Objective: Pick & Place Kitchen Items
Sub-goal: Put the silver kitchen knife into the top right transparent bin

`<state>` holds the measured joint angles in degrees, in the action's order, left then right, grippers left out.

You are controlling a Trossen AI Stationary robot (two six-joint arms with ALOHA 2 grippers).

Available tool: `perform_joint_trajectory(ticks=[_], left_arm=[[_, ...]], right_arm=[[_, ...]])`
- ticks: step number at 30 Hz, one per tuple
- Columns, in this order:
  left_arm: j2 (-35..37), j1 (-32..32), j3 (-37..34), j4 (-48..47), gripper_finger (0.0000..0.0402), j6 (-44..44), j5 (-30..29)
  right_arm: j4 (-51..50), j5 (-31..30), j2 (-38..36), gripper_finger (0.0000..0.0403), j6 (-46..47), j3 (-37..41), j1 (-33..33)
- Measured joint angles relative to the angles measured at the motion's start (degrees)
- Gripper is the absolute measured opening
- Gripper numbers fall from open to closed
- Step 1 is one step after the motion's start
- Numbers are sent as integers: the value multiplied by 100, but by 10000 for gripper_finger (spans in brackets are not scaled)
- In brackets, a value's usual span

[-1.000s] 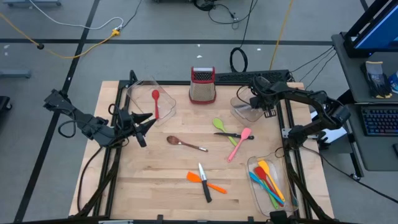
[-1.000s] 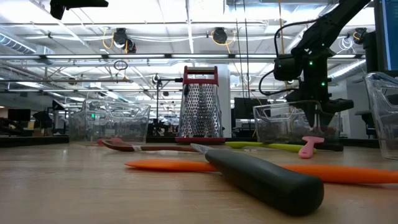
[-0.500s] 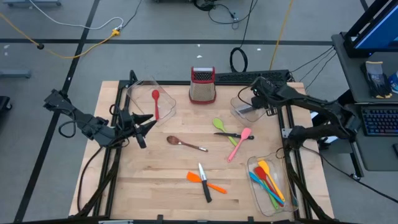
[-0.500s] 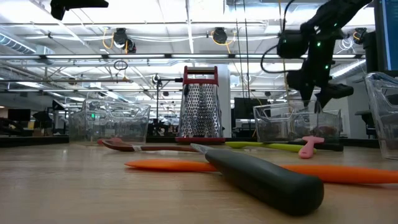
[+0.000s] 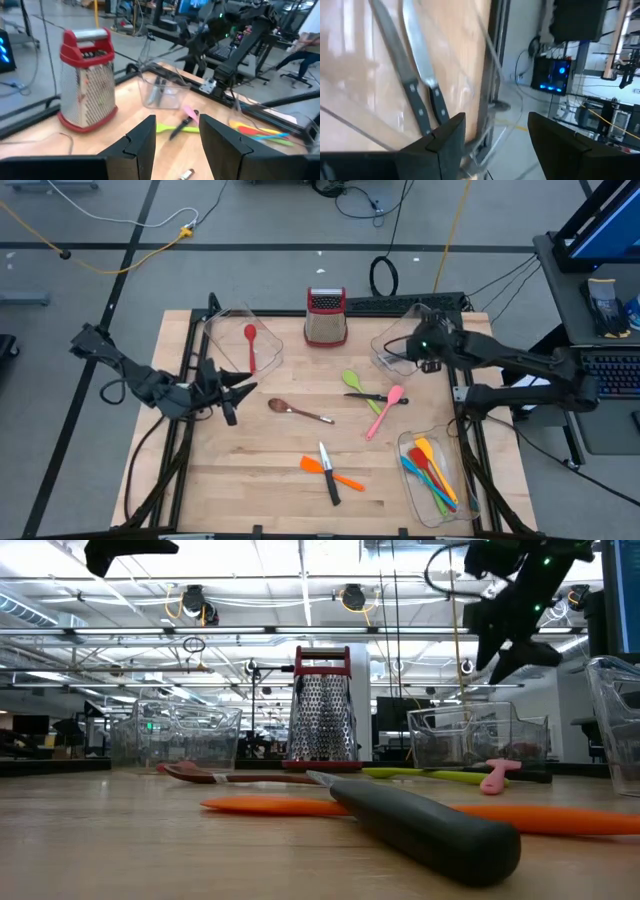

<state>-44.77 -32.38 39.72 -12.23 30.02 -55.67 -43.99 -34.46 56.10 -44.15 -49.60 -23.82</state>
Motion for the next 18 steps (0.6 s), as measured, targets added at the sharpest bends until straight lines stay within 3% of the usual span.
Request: perform_joint_trajectory(ticks=[4,10,18], left_arm=[[-210,-2,0,4,152,426,201],[-644,-1,0,309,152,925,343],[-1144,-2,0,959,152,919,376]], right_arm=[[0,109,-214,210,691,0,473],[9,987,-488,210,2010,0,1115],[247,1855,-989,210,3439,0,1657]])
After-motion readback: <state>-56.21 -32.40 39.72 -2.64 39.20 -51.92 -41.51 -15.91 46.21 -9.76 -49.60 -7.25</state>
